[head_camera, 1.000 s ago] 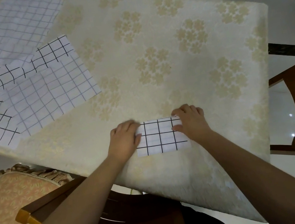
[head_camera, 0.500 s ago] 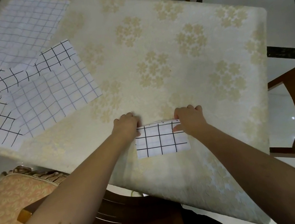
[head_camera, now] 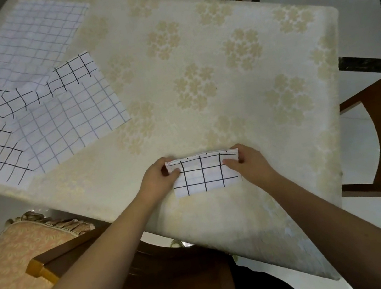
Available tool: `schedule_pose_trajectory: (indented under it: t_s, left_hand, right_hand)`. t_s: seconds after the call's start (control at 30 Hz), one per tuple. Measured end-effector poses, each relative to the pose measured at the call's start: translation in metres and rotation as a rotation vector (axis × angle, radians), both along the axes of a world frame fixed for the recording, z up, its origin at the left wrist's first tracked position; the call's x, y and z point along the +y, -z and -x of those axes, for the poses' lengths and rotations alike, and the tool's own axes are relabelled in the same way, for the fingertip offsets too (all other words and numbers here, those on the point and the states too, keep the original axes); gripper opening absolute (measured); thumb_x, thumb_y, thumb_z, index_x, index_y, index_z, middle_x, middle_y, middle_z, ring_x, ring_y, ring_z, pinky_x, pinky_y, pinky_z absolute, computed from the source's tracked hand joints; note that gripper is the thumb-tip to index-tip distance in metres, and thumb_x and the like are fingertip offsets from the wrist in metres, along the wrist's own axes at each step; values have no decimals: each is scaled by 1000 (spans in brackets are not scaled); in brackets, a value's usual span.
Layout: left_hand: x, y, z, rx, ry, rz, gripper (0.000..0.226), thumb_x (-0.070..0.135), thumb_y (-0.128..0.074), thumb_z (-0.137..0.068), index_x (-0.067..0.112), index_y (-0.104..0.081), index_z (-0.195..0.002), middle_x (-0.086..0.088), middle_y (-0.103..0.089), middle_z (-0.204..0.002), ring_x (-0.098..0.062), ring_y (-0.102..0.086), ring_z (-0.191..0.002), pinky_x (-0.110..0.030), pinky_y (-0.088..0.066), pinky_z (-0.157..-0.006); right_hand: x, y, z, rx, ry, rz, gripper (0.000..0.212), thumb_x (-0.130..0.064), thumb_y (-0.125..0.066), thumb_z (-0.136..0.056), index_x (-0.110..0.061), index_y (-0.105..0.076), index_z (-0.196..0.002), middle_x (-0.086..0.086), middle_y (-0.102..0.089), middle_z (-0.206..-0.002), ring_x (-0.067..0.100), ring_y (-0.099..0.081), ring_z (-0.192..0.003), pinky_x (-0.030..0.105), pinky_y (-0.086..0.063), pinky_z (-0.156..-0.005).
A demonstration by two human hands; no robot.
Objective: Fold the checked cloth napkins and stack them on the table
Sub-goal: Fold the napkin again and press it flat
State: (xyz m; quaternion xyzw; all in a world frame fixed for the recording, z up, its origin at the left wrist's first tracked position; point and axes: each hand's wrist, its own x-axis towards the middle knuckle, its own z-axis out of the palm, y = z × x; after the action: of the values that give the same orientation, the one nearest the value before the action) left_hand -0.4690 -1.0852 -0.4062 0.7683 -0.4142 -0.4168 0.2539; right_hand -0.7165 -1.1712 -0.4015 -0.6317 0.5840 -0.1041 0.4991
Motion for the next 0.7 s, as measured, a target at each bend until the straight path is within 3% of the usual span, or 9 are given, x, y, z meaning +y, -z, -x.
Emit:
schedule_pose_trajectory:
  t_s: [0.1, 0.17, 0.3, 0.53, 0.63, 0.7]
  left_hand:
    - [15, -16, 5, 359, -173, 16, 13, 32, -69, -82, 23, -66, -91, -3, -67, -84, -24, -64, -82, -39, -51, -81]
    - [23, -27, 11, 480, -247, 18, 10, 22, -67, -89, 19, -67, -98, -9, -68, -94, -27, -67, -91, -45, -53, -87]
    - [36, -48, 30, 650, -389, -22, 10, 12, -63, -93, 15, -66, -102, -8, -72, -101, -21, -69, -88, -34, -57, -74]
    - [72, -72, 53, 769, -474, -167, 24, 20, -67, -91, 7, -65, -111, -15, -73, -105, -26, -72, -89, -33, -60, -67]
    - [88, -82, 56, 676, -367, -199, 20, 15, -63, -93, 5, -64, -111, -17, -72, -105, -23, -71, -75, -24, -51, -45]
    - [100, -86, 54, 582, -281, -183, 19, 11, -61, -94, 6, -63, -112, -16, -72, -107, -24, -71, -78, -25, -51, -46]
  right_hand:
    - [17, -12, 7, -267, 143, -111, 15, -24, -68, -90, -22, -67, -105, -9, -74, -96, 8, -70, -89, 25, -55, -78]
    - [30, -18, 11, -390, 246, -172, 18, -20, -68, -91, -19, -68, -109, -6, -75, -100, 12, -71, -93, 26, -56, -75]
    - [61, -24, 21, -518, 393, -291, 17, -17, -65, -93, -14, -68, -110, 1, -75, -103, 20, -72, -95, 38, -58, -79]
    - [107, -30, 36, -492, 506, -353, 14, -10, -66, -91, -14, -70, -104, 4, -75, -100, 26, -71, -96, 46, -56, -89]
    - [119, -39, 39, -487, 533, -336, 15, -12, -67, -90, -15, -70, -105, 4, -76, -98, 25, -72, -94, 48, -56, -89]
    - [126, -47, 39, -488, 541, -324, 14, -14, -68, -91, -16, -70, -104, 3, -76, -97, 24, -72, -92, 48, -57, -88]
